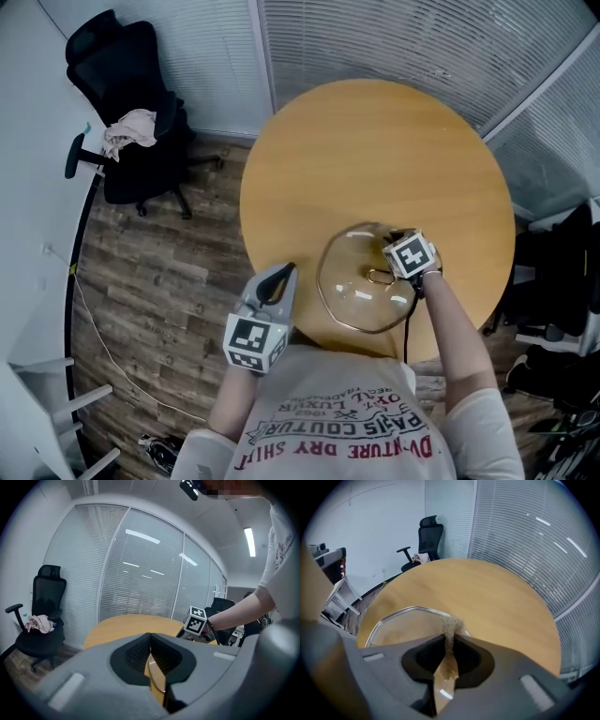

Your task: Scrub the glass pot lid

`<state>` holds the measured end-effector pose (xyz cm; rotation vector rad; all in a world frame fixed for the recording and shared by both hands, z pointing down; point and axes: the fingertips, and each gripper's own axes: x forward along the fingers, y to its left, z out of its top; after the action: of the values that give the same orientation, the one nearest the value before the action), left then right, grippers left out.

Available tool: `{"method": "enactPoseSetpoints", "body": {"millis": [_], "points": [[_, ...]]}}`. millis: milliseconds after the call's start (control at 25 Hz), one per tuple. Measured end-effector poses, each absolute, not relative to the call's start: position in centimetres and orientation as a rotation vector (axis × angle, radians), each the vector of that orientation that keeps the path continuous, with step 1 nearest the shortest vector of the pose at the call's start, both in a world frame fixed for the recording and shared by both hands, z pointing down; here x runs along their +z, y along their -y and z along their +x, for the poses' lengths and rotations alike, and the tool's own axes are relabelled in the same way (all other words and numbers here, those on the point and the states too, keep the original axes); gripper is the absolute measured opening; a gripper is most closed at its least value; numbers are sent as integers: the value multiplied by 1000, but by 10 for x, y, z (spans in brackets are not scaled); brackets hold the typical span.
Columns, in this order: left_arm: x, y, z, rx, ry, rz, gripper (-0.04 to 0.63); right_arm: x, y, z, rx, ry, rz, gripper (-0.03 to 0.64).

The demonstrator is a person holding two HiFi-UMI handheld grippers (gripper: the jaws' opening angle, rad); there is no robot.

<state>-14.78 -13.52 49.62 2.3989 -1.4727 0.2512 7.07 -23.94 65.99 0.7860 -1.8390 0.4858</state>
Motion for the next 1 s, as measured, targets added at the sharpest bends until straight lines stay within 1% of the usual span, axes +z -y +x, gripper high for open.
{"method": "enactPoseSetpoints", "body": {"millis": [120,280,1000], "points": [[506,146,-152,268,1434,2399,8,677,246,81,553,1796,851,55],[517,158,-159,284,1398,2395,8,683,256,77,604,1790,906,55],[522,172,-176,274,1382,2390,8,689,266,46,558,1742,875,57]]}}
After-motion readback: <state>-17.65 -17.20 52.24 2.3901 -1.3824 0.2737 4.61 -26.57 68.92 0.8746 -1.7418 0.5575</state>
